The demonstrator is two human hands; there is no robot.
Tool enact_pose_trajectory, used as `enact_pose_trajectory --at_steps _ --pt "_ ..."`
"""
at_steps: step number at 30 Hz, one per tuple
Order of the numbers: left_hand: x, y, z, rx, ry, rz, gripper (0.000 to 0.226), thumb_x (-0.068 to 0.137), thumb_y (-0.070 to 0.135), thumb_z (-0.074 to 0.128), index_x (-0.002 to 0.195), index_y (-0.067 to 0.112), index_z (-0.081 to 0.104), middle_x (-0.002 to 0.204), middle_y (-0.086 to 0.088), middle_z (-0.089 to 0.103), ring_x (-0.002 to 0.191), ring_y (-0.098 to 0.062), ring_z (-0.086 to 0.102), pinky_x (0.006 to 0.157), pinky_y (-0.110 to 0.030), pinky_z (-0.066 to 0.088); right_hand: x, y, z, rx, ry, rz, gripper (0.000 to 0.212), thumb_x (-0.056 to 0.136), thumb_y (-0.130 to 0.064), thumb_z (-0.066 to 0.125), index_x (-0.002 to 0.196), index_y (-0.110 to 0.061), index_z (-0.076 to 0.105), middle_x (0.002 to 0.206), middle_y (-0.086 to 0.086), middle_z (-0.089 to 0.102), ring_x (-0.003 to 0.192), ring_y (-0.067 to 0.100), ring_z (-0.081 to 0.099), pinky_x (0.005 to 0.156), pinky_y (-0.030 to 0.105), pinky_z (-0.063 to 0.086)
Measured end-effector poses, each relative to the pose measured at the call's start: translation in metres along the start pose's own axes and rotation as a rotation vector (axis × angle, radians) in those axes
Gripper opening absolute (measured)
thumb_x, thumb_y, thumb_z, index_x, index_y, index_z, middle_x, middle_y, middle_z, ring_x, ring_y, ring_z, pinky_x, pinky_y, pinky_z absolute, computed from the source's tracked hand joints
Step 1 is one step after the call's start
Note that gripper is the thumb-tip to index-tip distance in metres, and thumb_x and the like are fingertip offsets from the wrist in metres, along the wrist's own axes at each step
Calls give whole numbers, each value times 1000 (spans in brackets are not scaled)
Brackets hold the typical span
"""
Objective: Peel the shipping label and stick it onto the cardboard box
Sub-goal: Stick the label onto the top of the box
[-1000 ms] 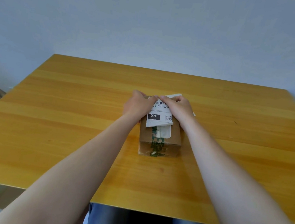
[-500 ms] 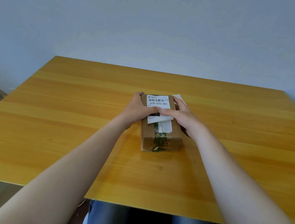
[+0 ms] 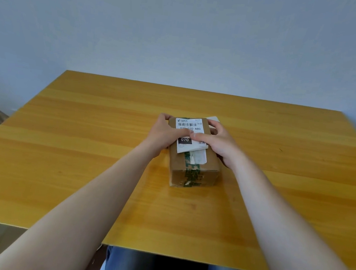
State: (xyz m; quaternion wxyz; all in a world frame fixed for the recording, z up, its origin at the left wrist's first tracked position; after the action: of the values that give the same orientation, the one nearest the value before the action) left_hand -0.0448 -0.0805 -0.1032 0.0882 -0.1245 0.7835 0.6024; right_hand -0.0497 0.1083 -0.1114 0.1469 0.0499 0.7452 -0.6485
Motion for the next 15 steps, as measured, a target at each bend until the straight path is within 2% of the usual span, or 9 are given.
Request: enact_pose_trajectory --at_steps 4,7,11,15 --pt "2 1 0 9 16 -16 72 77 35 91 131 22 44 110 -3 75 88 -19 78 70 -36 64 -1 -4 0 0 32 2 82 76 -27 95 147 -26 53 121 -3 71 98 19 77 74 33 59" --pt "4 2 1 24 29 -27 67 78 37 89 127 22 46 106 -3 75 83 -17 77 67 -35 63 -1 -7 -1 -2 48 4 78 76 -27 95 143 -24 56 117 -4 72 95 16 77 68 30 58" --pt "9 1 1 30 65 -32 61 78 41 87 120 22 48 102 -3 77 81 -18 77 72 -40 64 1 -11 -1 -7 81 11 73 76 -29 96 138 -22 59 113 -4 72 89 14 76 64 28 56" --pt "13 1 1 40 101 -46 62 67 53 85 109 26 48 97 -2 79 84 -21 79 82 -51 66 3 -13 -1 -14 117 13 68 77 -31 95 134 -20 60 108 -4 72 83 12 76 61 27 55"
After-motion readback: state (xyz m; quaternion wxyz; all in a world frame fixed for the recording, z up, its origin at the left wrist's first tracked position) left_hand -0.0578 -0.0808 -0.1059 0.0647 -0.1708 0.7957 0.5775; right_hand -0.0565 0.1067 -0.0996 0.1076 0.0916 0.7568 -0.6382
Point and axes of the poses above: each hand's wrist, its own x-axis towards the middle knuckle, its own z-axis out of the palm, y = z × x, the point moved 6 cm from there along x, towards the middle knuckle
